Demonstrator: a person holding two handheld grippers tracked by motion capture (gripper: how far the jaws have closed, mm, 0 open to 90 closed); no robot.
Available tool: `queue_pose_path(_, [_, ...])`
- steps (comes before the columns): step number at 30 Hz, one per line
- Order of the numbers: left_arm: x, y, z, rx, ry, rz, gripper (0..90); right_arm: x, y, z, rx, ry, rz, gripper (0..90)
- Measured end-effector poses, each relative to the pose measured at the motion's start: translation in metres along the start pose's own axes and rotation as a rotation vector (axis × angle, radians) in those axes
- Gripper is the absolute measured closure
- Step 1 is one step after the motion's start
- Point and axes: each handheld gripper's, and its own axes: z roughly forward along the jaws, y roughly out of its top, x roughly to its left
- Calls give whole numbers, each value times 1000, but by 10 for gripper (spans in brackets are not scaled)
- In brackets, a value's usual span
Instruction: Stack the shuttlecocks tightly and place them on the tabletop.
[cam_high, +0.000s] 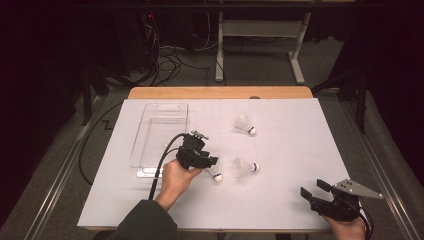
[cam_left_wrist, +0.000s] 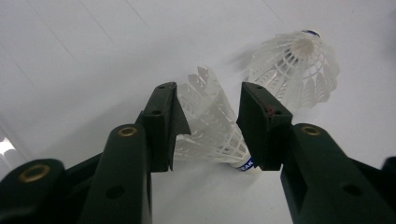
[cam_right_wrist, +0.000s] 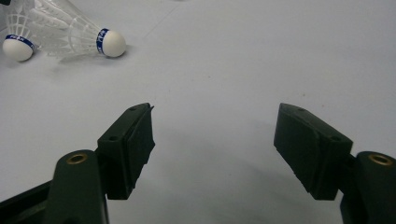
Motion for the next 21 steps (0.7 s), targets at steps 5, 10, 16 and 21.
queue_pose_path(5, [0, 0, 0, 6, -9, 3, 621, 0, 0, 0, -1, 2, 0, 289])
queue_pose_path(10, [-1, 0, -1, 2, -16, 7, 673, 0, 0, 0, 0, 3, 1, 288])
queue_pose_path(16, [-4, -1, -1, 15, -31, 23, 744, 0, 0, 0, 0, 2, 0, 288])
queue_pose_path(21, [-7, -1, -3, 14, -51, 39, 803, 0, 0, 0, -2, 1, -1, 289])
